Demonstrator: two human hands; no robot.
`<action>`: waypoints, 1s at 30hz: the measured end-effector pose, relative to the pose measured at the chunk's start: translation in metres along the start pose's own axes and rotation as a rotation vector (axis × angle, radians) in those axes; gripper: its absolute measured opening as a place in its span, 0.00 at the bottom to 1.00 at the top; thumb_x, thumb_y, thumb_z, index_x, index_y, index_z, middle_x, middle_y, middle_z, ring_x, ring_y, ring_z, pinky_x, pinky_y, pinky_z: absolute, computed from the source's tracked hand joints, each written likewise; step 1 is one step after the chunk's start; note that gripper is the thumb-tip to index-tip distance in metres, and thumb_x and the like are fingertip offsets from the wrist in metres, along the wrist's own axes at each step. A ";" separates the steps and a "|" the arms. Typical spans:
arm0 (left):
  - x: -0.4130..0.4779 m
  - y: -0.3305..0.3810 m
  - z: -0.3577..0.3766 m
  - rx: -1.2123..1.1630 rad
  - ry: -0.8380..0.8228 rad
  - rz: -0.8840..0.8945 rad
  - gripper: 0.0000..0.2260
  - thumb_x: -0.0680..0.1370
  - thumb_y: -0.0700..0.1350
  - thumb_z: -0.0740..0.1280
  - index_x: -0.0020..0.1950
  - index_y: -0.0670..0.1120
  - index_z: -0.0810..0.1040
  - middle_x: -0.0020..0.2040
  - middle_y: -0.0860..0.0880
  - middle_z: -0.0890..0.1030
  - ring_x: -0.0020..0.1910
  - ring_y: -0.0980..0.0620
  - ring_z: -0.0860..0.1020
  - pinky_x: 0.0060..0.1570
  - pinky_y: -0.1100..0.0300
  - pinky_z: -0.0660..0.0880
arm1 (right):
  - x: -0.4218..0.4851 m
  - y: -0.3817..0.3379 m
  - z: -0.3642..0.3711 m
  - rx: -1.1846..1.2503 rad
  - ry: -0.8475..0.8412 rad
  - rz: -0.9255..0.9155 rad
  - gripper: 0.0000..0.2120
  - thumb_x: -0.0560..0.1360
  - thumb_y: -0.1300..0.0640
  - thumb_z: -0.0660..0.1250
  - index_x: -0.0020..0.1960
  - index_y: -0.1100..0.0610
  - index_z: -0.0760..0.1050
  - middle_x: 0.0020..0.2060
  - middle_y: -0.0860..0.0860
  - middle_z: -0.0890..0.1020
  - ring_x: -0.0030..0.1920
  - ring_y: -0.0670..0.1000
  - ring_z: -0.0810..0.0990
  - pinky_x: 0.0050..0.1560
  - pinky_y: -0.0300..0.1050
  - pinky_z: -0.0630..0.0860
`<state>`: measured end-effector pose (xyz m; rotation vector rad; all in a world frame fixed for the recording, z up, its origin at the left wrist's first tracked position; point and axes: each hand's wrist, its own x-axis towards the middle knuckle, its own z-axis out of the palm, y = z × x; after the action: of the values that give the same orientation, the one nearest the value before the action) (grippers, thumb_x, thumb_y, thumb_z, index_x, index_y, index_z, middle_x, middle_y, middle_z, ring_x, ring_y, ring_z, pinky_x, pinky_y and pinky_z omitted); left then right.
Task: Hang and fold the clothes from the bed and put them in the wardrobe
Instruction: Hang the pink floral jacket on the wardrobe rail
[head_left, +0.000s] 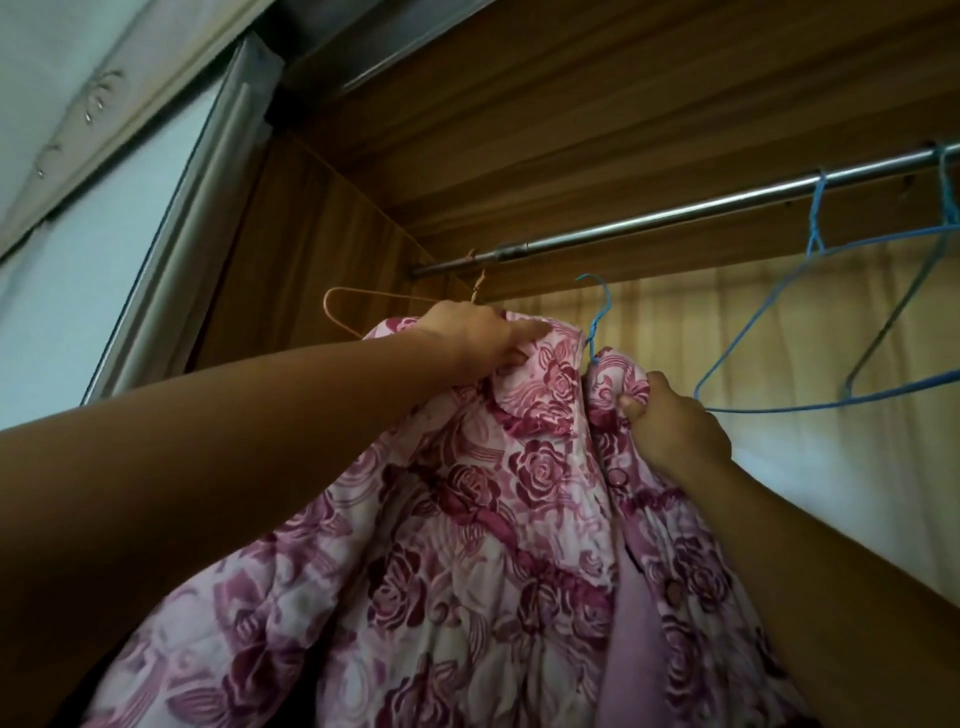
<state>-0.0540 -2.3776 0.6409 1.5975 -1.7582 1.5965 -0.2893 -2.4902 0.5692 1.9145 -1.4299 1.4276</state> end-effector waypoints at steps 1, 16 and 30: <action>0.006 0.000 0.002 0.016 -0.001 0.002 0.23 0.83 0.63 0.52 0.78 0.67 0.54 0.69 0.43 0.74 0.61 0.39 0.77 0.43 0.54 0.67 | 0.006 -0.001 0.003 -0.010 -0.011 0.014 0.20 0.83 0.43 0.56 0.70 0.53 0.64 0.56 0.63 0.80 0.55 0.66 0.79 0.45 0.53 0.72; 0.074 -0.035 -0.003 0.079 0.050 -0.078 0.21 0.82 0.63 0.55 0.75 0.69 0.59 0.71 0.47 0.73 0.65 0.41 0.75 0.48 0.53 0.67 | 0.104 -0.030 0.011 0.009 0.073 0.037 0.20 0.81 0.46 0.61 0.69 0.54 0.68 0.63 0.65 0.77 0.62 0.67 0.77 0.57 0.55 0.74; 0.014 -0.045 -0.002 0.148 0.042 -0.217 0.22 0.79 0.48 0.61 0.73 0.59 0.68 0.63 0.46 0.78 0.58 0.40 0.79 0.42 0.52 0.67 | 0.107 -0.090 0.052 0.172 0.024 -0.090 0.19 0.80 0.47 0.61 0.68 0.51 0.75 0.63 0.62 0.80 0.61 0.66 0.78 0.58 0.52 0.74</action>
<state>-0.0223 -2.3734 0.6755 1.7399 -1.4187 1.6731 -0.1877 -2.5452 0.6633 2.0290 -1.2288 1.5700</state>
